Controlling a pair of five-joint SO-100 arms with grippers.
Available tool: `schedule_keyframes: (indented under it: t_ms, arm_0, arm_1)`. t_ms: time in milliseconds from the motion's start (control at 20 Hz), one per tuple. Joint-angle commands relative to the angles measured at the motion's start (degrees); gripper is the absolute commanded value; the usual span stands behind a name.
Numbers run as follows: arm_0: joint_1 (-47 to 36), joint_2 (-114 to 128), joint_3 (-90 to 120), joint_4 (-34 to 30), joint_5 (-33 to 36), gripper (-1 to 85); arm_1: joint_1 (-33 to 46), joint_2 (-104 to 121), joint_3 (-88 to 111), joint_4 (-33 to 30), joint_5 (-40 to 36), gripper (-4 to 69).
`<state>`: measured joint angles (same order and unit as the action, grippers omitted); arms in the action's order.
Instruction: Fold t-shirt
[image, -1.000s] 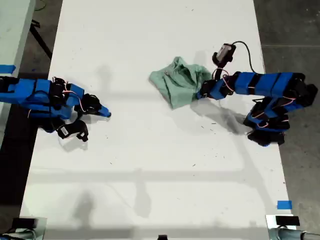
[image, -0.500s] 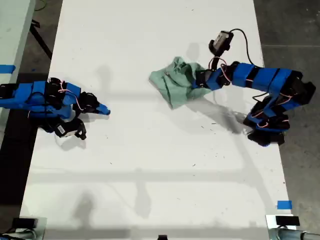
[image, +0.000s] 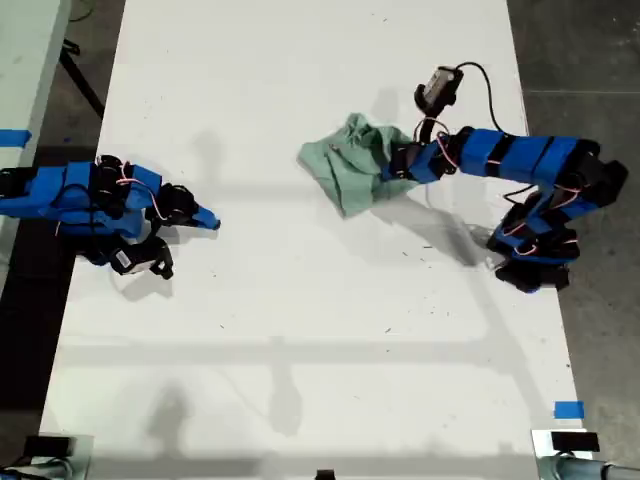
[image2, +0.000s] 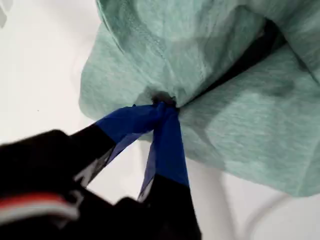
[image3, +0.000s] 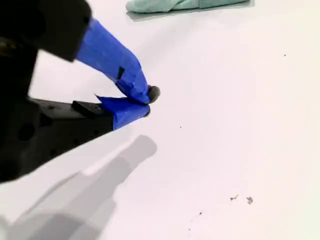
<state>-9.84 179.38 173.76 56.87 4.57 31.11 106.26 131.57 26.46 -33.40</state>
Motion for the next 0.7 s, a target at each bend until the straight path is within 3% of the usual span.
schedule_keyframes:
  t_ms: [0, 150, 350, 650]
  arm_0:
    - [-0.6, 0.4, -0.4, 0.4, 0.3, 0.1]
    - [-0.6, 0.4, -0.4, 0.5, 0.3, 0.1]
    - [-0.6, 0.4, -0.4, 0.5, 0.3, 0.1]
    - [-0.6, 0.4, -0.4, 0.5, 0.3, 0.1]
  arm_1:
    - [1.5, -5.4, -2.1, -4.5, -0.7, -1.0]
    - [1.7, -9.4, -6.4, -3.3, -1.1, -1.0]
    - [1.6, -8.5, -14.8, 4.1, -2.1, -1.0]
    - [5.7, -14.9, -29.4, 3.5, -7.4, -1.0]
